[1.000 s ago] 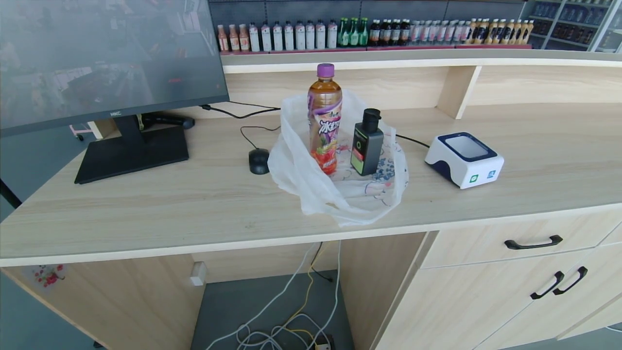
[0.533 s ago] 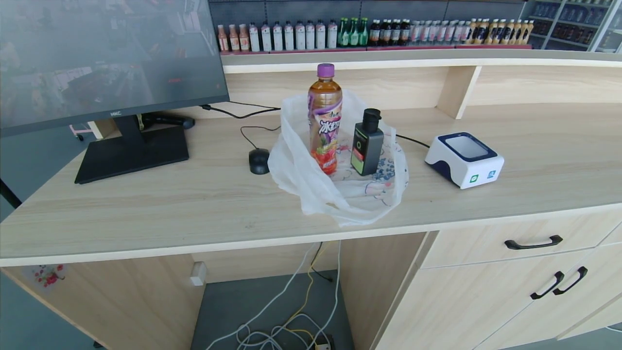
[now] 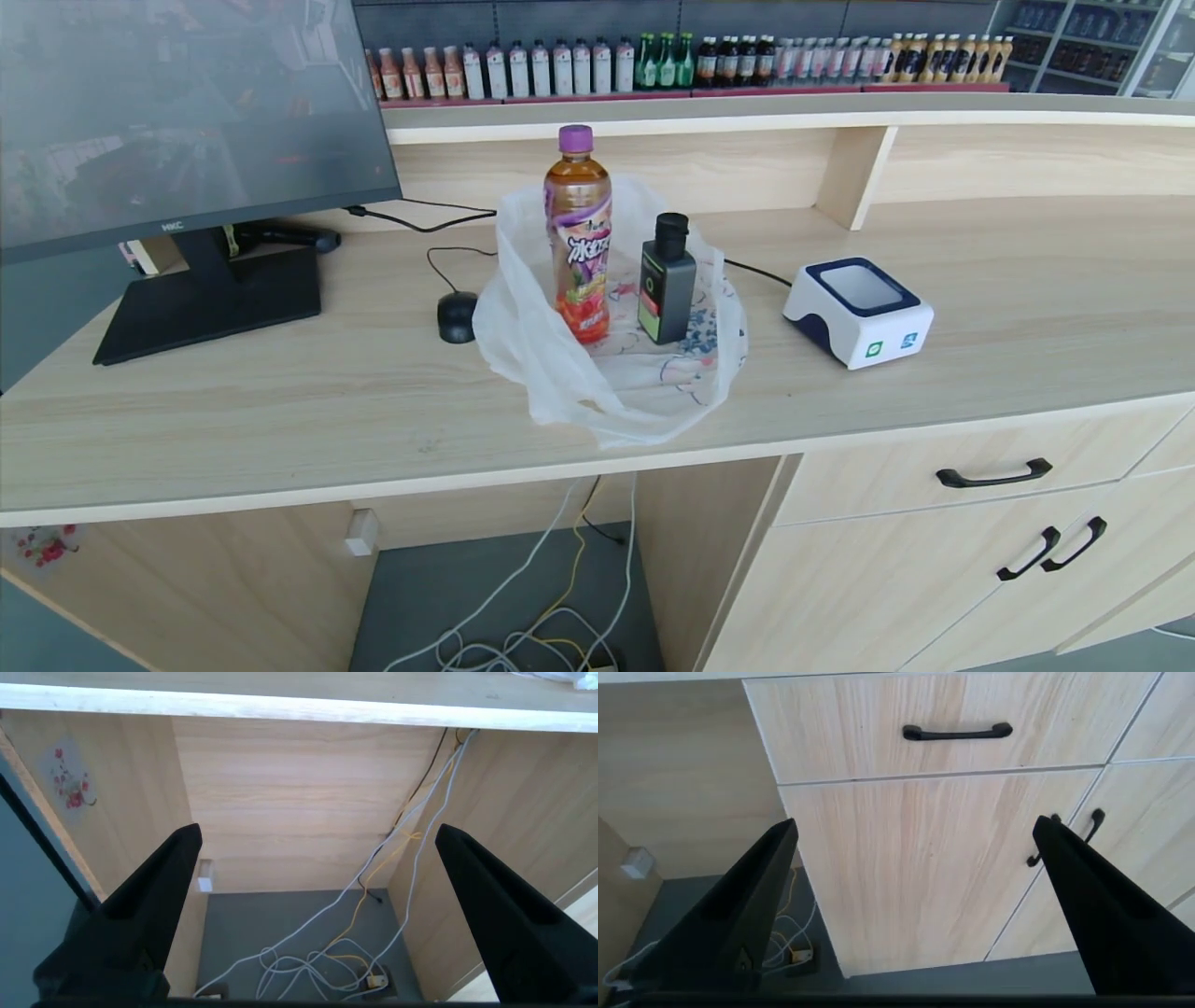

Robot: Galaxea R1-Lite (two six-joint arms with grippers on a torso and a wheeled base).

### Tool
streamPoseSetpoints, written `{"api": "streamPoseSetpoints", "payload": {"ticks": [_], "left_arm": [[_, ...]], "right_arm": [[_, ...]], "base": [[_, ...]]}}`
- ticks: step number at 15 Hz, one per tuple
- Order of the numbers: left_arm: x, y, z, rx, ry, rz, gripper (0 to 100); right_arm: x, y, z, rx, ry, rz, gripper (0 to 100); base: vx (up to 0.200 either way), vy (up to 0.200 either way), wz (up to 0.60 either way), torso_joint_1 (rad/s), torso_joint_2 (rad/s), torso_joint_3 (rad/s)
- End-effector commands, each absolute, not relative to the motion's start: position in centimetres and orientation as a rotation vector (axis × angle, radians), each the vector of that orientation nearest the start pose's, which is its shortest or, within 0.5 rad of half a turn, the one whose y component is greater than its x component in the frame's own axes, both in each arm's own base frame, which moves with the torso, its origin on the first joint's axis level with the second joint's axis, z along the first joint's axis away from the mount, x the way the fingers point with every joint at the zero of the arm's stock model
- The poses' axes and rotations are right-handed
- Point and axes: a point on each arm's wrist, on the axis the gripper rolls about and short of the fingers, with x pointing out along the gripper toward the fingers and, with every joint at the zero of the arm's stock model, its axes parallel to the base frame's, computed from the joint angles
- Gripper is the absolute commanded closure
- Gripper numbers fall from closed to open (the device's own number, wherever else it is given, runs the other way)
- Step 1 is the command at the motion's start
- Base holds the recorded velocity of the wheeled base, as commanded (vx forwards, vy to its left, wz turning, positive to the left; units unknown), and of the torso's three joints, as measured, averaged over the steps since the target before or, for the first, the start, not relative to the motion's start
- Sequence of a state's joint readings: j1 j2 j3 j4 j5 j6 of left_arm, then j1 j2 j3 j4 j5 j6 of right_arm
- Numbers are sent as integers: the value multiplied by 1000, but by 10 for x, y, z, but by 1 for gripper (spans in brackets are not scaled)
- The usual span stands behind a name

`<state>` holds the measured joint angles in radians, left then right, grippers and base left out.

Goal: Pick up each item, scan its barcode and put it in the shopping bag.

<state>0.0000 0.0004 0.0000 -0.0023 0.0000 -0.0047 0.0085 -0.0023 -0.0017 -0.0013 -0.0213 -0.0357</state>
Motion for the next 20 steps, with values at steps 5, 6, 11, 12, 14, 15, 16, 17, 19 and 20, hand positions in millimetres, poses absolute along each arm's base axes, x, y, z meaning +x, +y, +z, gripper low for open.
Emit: {"api": "streamPoseSetpoints", "payload": {"ticks": [5,6,11,12,14,15,16,17,19,20], "left_arm": [[-23,0,76,-6,-3,2,0],[-23,0,76,-6,-3,0,0],[-23,0,76,-6,-3,0,0],[-23,0,76,-6,-3,0,0],[-23,0,76,-8,-3,2,0],[-23,0,76,-8,-3,0,0],[-23,0,76,-8,-3,2,0],[-23,0,76,-8,-3,0,0],[-23,0,76,-8,-3,2,0],[-23,0,76,-6,-3,2,0]], "right_arm": [[-23,-1,76,-35,-3,-14,0],[-23,-1,76,-35,-3,-12,0],[-23,-1,76,-38,-3,-14,0],[-23,-1,76,-37,-3,-12,0],[-23,-1,76,-37,-3,-14,0],[-23,-1,76,-35,-3,-12,0],[-23,-1,76,-37,-3,-14,0],[-23,-1,76,-37,-3,-14,0],[-23,-1,76,-37,-3,-12,0],[-23,-1,76,-37,-3,-14,0]], "base": [[0,-200,0,-1,2,3],[0,-200,0,2,7,2],[0,-200,0,4,1,1],[0,-200,0,-2,2,2],[0,-200,300,5,0,2],[0,-200,600,12,2,2],[0,-200,0,-2,2,2],[0,-200,0,2,2,2],[0,-200,0,10,0,5],[0,-200,0,2,-2,2]]}}
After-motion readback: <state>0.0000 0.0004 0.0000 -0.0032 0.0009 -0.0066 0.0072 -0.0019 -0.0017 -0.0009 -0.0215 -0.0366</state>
